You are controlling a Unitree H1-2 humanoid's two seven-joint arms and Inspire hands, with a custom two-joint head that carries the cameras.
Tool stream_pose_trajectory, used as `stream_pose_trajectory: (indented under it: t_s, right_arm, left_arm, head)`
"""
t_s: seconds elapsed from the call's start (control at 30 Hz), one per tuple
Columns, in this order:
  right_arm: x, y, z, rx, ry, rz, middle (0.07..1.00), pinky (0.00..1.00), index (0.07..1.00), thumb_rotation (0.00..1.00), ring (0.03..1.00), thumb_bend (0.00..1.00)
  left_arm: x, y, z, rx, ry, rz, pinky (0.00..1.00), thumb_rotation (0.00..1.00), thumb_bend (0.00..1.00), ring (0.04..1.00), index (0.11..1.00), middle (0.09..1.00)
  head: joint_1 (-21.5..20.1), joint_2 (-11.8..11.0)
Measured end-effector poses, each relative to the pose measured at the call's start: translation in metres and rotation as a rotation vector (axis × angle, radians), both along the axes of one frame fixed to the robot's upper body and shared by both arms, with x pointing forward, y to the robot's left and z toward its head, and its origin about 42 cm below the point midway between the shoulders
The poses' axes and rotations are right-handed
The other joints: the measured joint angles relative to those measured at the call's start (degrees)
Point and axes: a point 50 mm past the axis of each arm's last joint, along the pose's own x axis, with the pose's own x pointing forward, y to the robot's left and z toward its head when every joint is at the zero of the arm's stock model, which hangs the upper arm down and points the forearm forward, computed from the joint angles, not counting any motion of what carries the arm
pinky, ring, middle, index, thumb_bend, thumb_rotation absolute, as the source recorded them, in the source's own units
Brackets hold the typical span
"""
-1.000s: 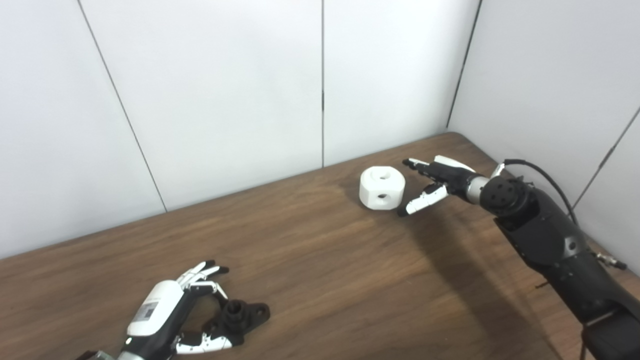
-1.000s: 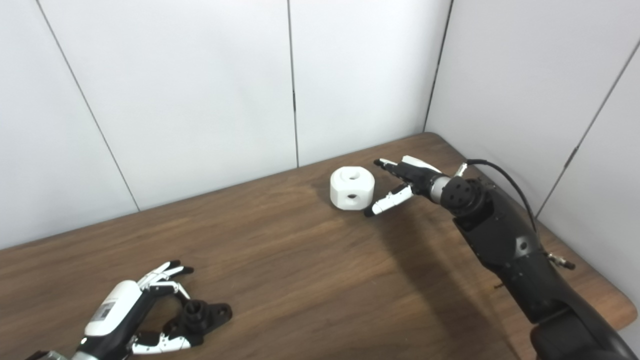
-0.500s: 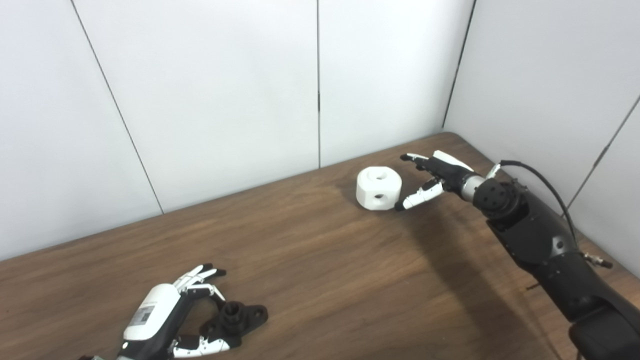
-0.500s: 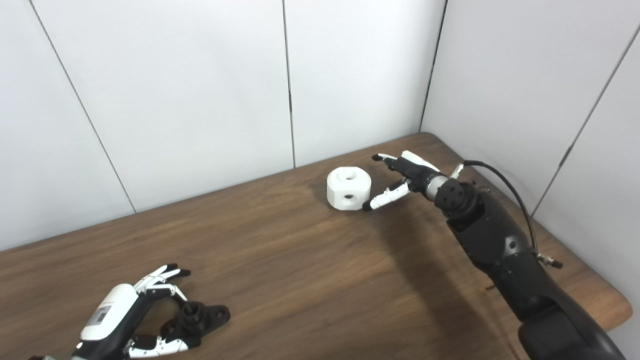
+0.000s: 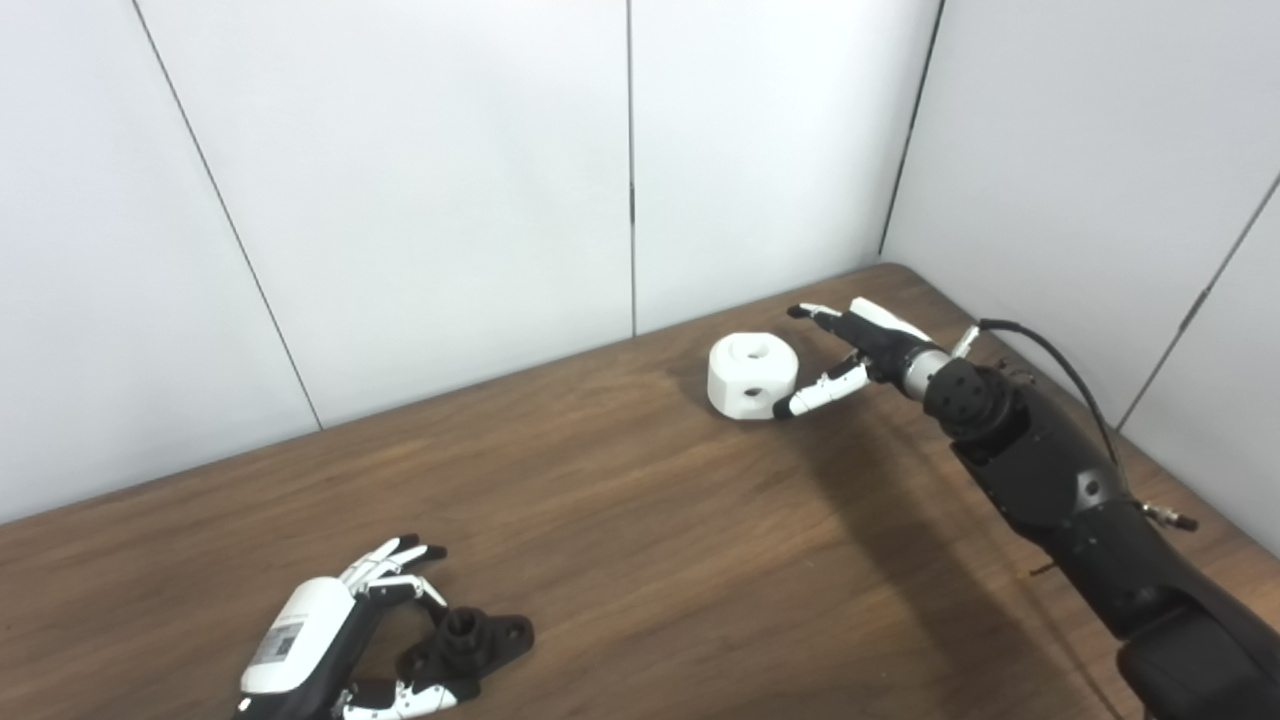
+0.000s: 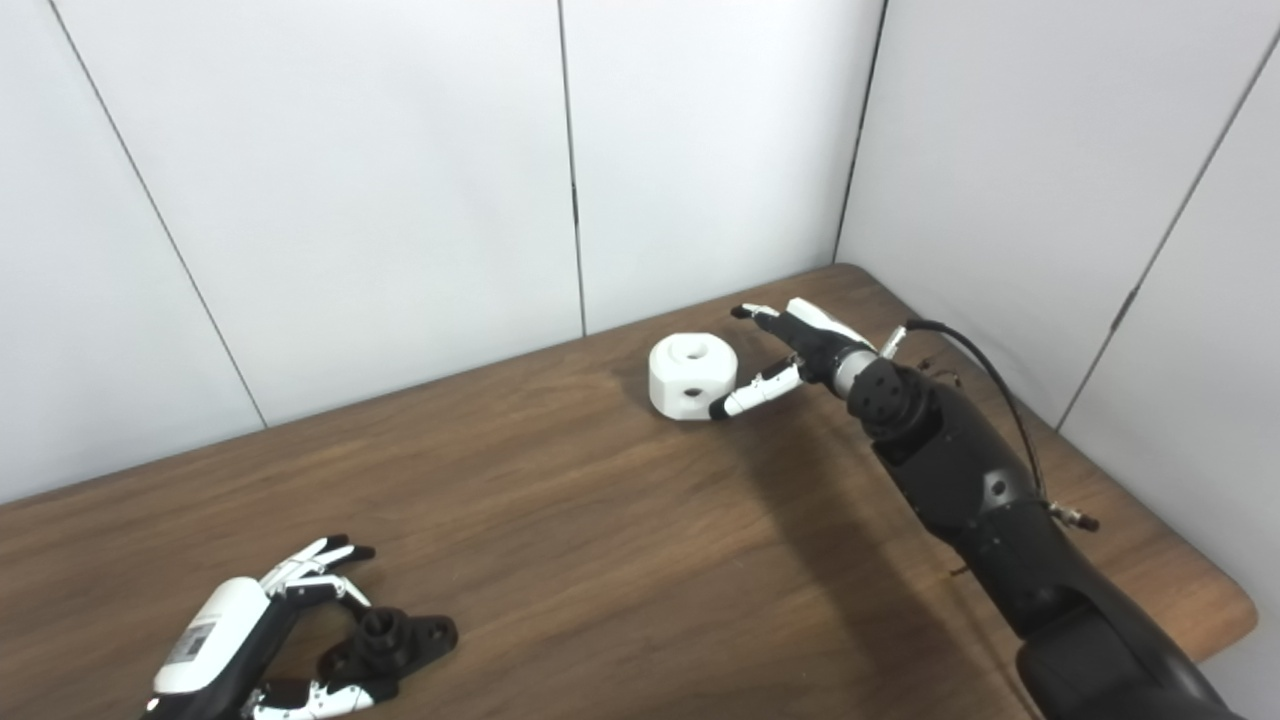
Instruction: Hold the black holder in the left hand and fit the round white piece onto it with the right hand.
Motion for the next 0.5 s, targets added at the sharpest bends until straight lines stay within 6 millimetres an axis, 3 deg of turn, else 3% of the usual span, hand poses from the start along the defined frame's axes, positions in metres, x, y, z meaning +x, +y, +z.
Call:
stream_pose_trajectory:
  t_s: [0.5]
  right_arm:
    - [0.009,0.016,0.002,-0.066,0.026,0.051,0.989,0.86,0.944,0.34,0.976,0.97]
  left_arm:
    - [0.000,0.000,0.000,0.000,0.001,0.001,0.92,0.04,0.52,0.947,0.485,0.868]
  head:
    - [0.9,0.7]
